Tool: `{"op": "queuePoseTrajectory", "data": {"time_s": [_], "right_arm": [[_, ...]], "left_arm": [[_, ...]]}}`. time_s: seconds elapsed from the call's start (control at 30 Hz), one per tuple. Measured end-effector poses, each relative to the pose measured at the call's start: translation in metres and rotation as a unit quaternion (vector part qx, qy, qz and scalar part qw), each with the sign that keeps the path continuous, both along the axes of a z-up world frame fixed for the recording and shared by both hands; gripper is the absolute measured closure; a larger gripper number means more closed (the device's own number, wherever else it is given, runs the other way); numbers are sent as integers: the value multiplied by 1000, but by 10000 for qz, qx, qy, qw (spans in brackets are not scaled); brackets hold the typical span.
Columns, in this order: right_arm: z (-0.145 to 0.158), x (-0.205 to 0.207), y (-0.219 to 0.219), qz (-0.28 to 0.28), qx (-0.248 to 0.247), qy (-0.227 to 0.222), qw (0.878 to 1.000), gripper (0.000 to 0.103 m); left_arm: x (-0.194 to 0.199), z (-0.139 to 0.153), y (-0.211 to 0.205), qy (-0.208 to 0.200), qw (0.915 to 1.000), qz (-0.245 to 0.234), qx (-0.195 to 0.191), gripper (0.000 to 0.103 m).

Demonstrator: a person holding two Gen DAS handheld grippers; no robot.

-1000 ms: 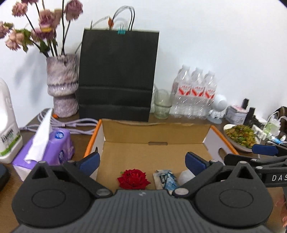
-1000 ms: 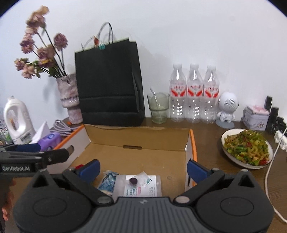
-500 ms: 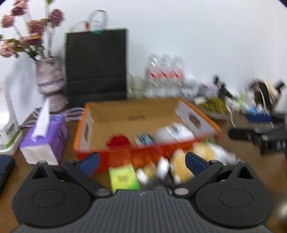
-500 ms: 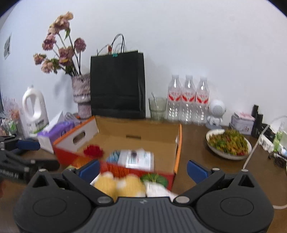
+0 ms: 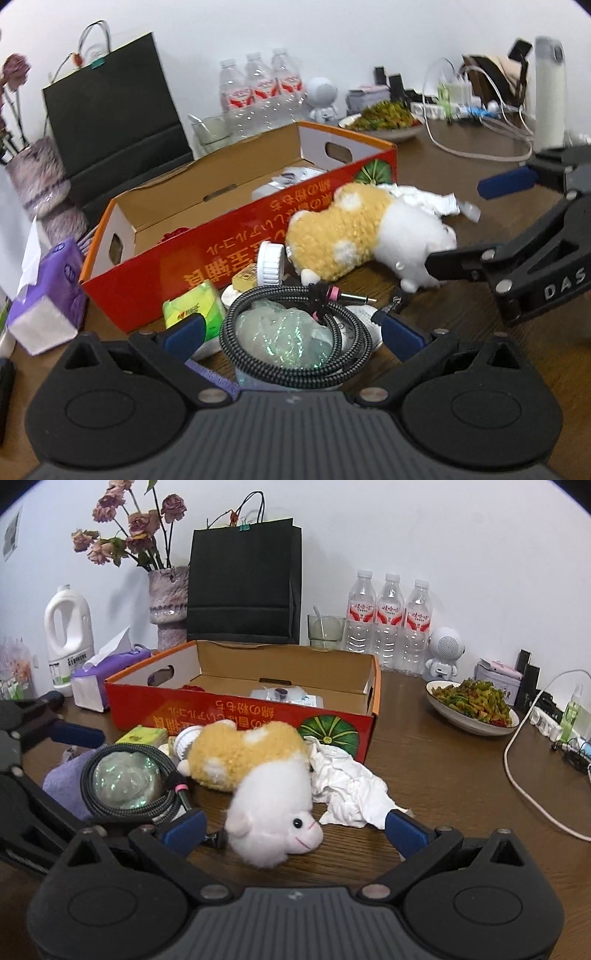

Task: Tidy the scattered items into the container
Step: 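Move the left gripper over the coiled black cable beside the box, then grasp the black cable coil with the left gripper while the right grasps the white round lid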

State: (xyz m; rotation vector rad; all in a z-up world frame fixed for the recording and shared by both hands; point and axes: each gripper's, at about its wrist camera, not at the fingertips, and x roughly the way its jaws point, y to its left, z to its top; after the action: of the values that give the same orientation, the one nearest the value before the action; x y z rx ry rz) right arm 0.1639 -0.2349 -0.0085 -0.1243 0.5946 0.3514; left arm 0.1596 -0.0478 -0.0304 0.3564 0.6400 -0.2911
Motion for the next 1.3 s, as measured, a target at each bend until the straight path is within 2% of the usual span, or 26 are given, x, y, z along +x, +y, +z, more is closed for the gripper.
{"op": "queuePoseTrajectory", "data": {"time_s": [0.13, 0.2, 0.27, 0.43, 0.73, 0.87, 0.97, 1.1, 1.3], "right_arm": [[-4, 2, -2, -58, 124, 123, 9998, 0], [-6, 4, -2, -72, 137, 168, 9997, 0], [-7, 6, -1, -69, 143, 182, 9997, 0], [-9, 9, 11, 41, 123, 215, 9997, 0], [-12, 8, 23, 39, 198, 236, 9995, 0], [-7, -8, 23, 41, 203, 0, 9998, 0], [-2, -23, 22, 188, 242, -132, 9994, 0], [1, -34, 20, 384, 381, -97, 9985, 0], [3, -44, 13, 434, 568, -75, 9974, 6]], "left_arm": [[10, -8, -2, 53, 9999, -77, 132, 0], [14, -9, 0, 34, 10000, -78, 46, 0], [16, -8, 3, 75, 9999, -109, -82, 9], [9, -9, 9, -21, 9998, -61, -192, 16], [-4, -5, 39, -42, 9962, 308, -815, 17], [-13, 1, 46, -26, 9937, 268, -1089, 17], [-21, 4, 47, -53, 9926, 239, -1188, 17], [-30, 10, 45, -172, 9913, 210, -1284, 16], [-41, 20, 38, -320, 9909, 185, -1293, 16]]}}
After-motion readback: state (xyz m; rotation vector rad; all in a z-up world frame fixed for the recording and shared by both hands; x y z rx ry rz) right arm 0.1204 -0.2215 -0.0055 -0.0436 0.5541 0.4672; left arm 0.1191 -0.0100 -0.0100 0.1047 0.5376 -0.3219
